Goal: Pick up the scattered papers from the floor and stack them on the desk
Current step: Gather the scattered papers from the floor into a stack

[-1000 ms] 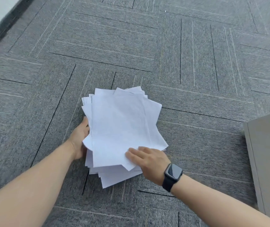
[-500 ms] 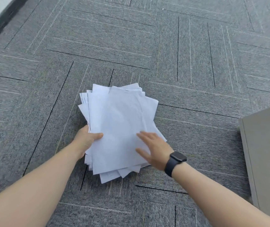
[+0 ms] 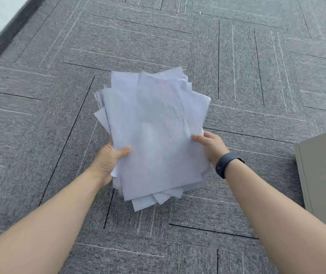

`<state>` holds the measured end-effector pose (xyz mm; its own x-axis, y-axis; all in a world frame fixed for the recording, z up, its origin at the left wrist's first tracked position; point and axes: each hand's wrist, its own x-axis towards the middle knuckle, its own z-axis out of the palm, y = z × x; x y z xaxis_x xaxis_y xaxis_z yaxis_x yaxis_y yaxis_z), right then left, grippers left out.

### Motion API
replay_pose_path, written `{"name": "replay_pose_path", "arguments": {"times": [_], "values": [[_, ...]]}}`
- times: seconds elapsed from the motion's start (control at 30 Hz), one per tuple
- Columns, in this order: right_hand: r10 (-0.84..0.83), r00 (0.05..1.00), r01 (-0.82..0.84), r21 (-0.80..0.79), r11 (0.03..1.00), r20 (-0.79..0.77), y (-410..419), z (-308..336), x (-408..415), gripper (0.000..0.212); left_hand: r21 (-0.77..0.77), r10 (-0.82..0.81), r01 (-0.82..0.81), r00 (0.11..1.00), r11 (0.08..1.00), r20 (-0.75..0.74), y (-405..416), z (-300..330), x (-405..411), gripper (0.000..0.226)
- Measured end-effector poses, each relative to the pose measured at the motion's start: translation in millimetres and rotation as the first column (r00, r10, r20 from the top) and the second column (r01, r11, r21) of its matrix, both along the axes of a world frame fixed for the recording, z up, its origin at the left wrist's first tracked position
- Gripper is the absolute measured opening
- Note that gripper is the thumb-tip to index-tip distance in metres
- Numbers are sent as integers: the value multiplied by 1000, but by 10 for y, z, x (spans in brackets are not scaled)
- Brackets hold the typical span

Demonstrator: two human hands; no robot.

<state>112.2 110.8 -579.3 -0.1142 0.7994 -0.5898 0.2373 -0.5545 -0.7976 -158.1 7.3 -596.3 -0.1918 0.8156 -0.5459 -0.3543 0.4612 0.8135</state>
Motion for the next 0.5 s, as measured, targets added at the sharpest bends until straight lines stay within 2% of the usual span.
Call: {"name": "replay_pose_path", "arguments": {"times": [0.1, 0.27, 0.33, 0.4, 0.5], "values": [[7, 998, -8, -20, 1000, -57, -51, -24, -56, 12, -20, -4, 4, 1000, 1000, -4, 9, 3, 82, 21], [61, 991, -62, 2, 998, 120, -194, -168, -78, 17, -150, -87, 76, 994, 986, -72, -49, -78, 129, 30], [62, 985, -55, -45, 997, 159, -253, -184, -47, 17, -240, -151, 122, 983, 963, -108, -94, -124, 97, 40], [128, 968, -102, -128, 987, 215, -285, -197, -3, 9, -331, -187, 145, 978, 933, -97, -141, -144, 73, 52], [192, 960, -127, -295, 947, 205, -329, -159, 4, 8, -407, -219, 171, 973, 897, -73, -176, -178, 70, 65]]}}
